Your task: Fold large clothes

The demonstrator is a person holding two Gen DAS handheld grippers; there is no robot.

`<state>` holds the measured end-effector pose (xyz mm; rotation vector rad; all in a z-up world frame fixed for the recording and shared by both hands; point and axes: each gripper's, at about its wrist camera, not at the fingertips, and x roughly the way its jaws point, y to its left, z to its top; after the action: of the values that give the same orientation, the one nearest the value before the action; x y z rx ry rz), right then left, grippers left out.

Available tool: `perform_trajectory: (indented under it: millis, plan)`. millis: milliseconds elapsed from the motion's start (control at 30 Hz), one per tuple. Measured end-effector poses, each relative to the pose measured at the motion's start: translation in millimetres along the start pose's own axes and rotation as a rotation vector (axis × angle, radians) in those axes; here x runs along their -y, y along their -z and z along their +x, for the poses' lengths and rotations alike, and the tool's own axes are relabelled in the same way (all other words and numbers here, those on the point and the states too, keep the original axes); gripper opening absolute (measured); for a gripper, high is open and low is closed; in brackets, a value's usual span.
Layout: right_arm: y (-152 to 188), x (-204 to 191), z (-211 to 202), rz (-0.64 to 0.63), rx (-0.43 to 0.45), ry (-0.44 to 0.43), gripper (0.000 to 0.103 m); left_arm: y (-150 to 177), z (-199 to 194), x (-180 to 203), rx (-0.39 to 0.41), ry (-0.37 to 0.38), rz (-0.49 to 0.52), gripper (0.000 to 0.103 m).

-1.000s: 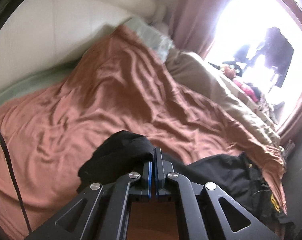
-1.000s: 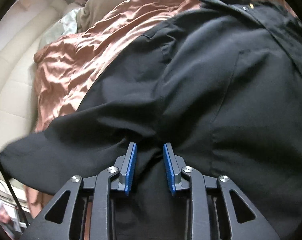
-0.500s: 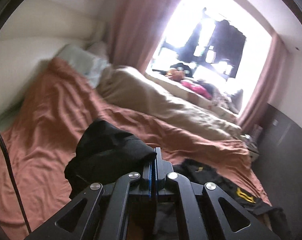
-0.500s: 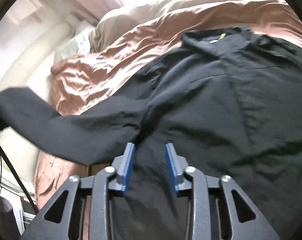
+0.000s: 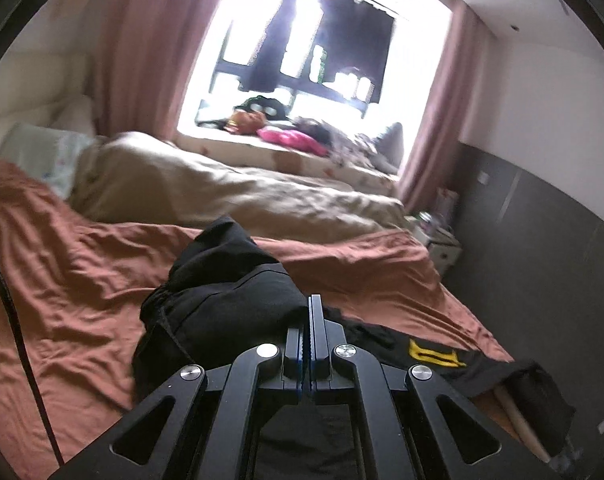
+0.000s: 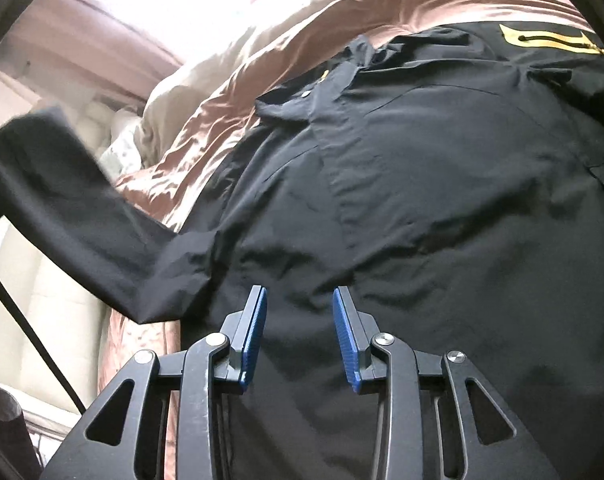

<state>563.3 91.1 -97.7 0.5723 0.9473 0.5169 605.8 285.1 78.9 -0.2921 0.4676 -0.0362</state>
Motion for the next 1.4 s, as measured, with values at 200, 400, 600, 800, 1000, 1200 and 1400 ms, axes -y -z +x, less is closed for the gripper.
perform_trajectory:
  millis: [200, 400, 600, 800, 1000, 1200, 1400]
  plan:
    - [-9.1, 21.7, -10.8, 0.077, 0.021, -0.029, 0.032, 12.7, 43.1, 45.1, -0.062, 0.104, 0.036, 0.001]
    - [-17.1, 50.8, -34.7, 0.201, 0.088, -0.053, 0.063, 31.4, 83.9, 82.5, -0.149, 0.206, 0.062, 0.001]
    - [-10.2, 76.1, -46.3, 0.295, 0.132, -0.083, 0.063, 61.4, 118.5, 94.2, -0.333, 0.234, 0.062, 0.07]
    - [-7.3, 77.2, -47.6, 0.272, 0.164, -0.044, 0.063, 71.5, 100.0, 66.4, -0.339, 0.169, 0.039, 0.082]
    - [-2.9, 74.5, -29.5, 0.276, 0.108, -0.03, 0.063, 99.4, 73.5, 3.6, -0.353, 0.029, 0.025, 0.082]
    - [-11.3, 42.7, -12.4, 0.124, 0.056, 0.099, 0.063, 161.1, 56.3, -75.6, -0.416, -0.116, -0.07, 0.082]
    - [-8.9, -2.6, 16.2, -0.167, 0.034, 0.332, 0.063, 209.8, 49.4, -139.6, -0.485, -0.227, -0.17, 0.078]
